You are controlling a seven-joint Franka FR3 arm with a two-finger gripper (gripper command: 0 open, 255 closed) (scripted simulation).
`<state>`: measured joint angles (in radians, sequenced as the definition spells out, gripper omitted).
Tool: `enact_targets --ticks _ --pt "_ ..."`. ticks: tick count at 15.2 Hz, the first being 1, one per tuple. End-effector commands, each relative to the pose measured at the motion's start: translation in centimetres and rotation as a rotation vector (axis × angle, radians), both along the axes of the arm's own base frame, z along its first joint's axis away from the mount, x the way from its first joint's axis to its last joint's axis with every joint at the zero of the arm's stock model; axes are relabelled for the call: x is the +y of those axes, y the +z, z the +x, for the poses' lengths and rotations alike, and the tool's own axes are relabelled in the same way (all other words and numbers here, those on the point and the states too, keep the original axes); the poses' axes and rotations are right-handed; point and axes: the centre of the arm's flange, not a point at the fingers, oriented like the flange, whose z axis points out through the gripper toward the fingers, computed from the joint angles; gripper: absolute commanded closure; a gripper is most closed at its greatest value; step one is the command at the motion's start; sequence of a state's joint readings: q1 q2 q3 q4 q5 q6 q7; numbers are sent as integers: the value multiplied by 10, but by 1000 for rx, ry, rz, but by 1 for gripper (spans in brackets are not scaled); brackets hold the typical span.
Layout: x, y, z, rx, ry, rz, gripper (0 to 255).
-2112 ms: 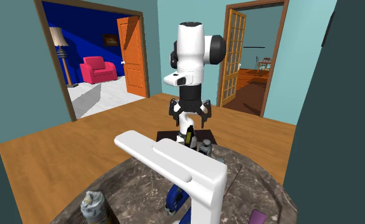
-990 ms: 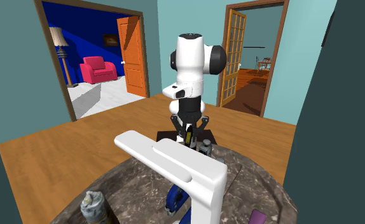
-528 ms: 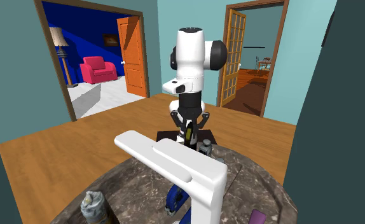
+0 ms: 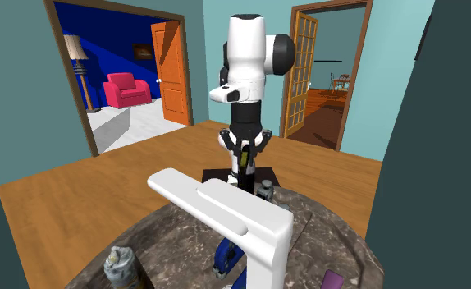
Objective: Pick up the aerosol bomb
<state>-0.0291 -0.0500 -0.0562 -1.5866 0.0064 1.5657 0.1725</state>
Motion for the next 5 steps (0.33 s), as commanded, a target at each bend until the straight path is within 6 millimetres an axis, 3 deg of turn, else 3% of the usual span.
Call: enact_targets --ticks 1,5 --pt "-1 11 0 0 0 0 255" --pt "-1 23 0 0 0 0 255"
